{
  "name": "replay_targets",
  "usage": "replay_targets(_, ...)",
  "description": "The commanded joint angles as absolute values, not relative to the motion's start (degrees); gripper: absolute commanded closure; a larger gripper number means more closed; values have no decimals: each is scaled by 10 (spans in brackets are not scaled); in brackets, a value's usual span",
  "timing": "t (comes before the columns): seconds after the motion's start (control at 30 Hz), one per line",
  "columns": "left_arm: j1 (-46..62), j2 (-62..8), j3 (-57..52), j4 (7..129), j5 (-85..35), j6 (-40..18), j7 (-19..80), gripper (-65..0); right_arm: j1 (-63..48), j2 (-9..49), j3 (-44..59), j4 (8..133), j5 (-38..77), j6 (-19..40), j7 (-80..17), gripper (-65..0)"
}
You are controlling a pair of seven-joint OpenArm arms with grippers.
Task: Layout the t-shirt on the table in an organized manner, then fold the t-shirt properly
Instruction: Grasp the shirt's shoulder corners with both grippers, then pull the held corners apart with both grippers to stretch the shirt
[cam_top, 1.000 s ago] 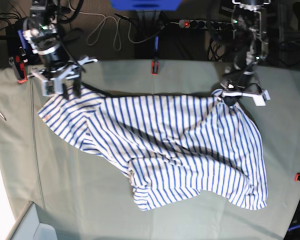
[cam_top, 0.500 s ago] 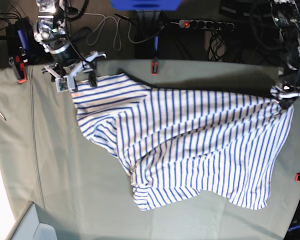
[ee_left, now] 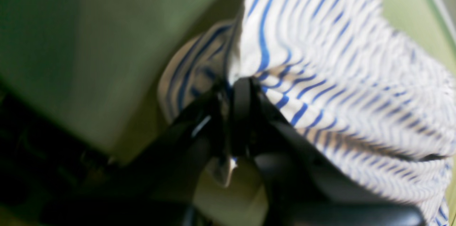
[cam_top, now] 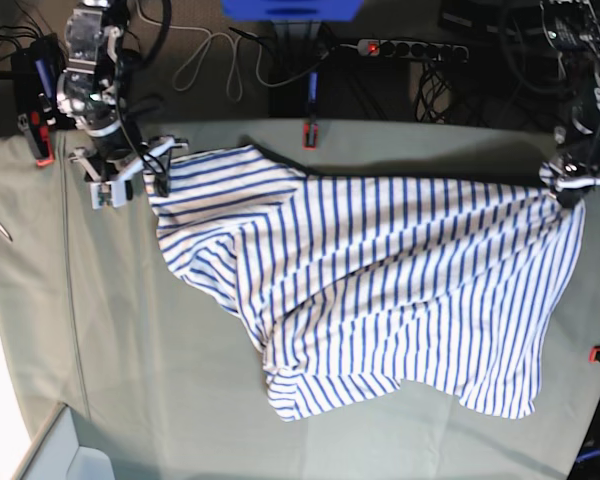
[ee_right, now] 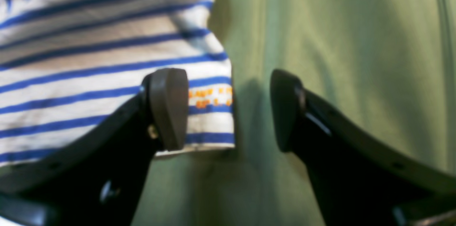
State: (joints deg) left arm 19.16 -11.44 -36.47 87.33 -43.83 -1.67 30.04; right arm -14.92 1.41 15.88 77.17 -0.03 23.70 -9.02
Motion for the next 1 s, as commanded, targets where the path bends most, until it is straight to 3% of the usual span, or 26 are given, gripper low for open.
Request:
replay_targets(0.0,190,-123,-366,876,-444,-19,293,-2,-145,17,163,773,4,244,-83,-372)
replay_targets(0.23,189,-115,-365,871,-444,-19,294,-7,-162,13,143,769,4,247,-83,-369)
replay_targets(0.33,182,-113,-365,872,-444,-19,294,-44,-171,15,118,769,4,248,-83,-355)
replay_targets(0.4,179,-112,-366,872,-444,-16,294,-98,-173,17,96,769,4,248,-83,-287)
replay_targets(0.53,179,-112,-368,872,-444,-18,295,-219,-173,26,91,769,4,247,-83,-35)
replay_targets(0.57,178,-112,-369,873,-444,-18,295,-233,-170,29,94,770,4,246,-83,0)
replay_targets(0.97,95,-136,-408,867,-443,-19,295,-226,-155,36,231,844,5,247,-83,0)
